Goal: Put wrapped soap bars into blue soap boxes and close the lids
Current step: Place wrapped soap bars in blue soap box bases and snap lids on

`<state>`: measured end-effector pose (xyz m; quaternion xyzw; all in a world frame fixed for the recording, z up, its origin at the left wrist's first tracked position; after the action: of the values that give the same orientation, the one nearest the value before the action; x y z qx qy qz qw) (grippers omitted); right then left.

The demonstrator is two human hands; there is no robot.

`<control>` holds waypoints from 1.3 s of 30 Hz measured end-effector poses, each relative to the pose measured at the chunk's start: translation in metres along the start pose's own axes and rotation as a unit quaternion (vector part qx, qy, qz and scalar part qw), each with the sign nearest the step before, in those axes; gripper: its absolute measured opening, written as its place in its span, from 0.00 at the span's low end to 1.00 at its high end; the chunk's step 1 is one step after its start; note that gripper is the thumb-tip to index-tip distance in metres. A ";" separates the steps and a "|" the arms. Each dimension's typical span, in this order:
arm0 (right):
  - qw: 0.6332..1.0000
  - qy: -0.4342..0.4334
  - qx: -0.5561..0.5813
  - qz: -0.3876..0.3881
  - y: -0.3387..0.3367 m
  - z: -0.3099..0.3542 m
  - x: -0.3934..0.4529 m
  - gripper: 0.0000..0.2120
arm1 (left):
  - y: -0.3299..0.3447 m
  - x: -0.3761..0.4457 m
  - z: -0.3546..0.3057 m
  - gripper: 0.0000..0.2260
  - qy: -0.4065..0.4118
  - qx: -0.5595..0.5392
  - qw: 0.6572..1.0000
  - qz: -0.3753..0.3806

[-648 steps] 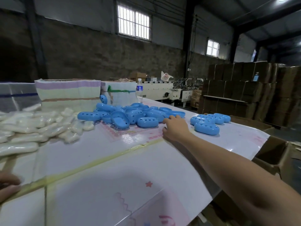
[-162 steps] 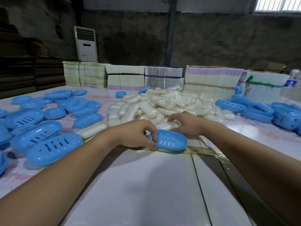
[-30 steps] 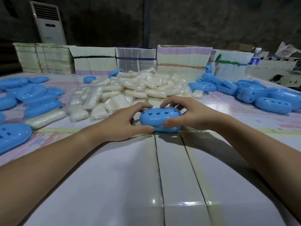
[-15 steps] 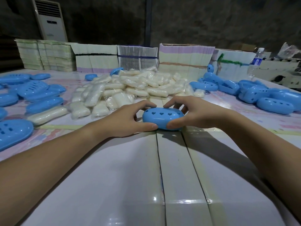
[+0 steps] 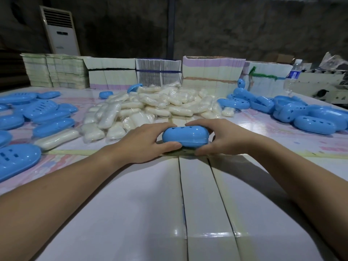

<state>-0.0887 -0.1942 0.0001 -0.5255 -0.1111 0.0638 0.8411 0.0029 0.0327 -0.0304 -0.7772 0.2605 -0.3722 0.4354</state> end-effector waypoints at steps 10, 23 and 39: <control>0.989 -0.034 -0.110 -0.092 0.005 0.009 0.004 0.21 | 0.004 -0.001 0.009 0.18 -0.003 -0.028 1.000 0.000; 0.985 -0.040 -0.106 -0.132 0.006 0.011 0.007 0.23 | -0.001 -0.003 0.002 0.18 0.004 0.052 0.995 -0.085; 0.991 -0.008 0.114 -0.064 0.009 0.019 0.004 0.17 | 0.003 -0.004 -0.013 0.22 0.067 0.034 0.987 -0.139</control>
<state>-0.0893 -0.1726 0.0001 -0.4179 -0.1431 0.0257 0.8968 -0.0096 0.0278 -0.0301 -0.7638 0.1657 -0.4893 0.3869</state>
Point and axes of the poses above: each hand's wrist, its own x-axis towards the middle knuckle, its own y-axis out of the palm, z = x × y, the point moved 1 cm from there along x, towards the middle knuckle, and after that the axes turned 3 degrees about z, right-handed, at the moved point
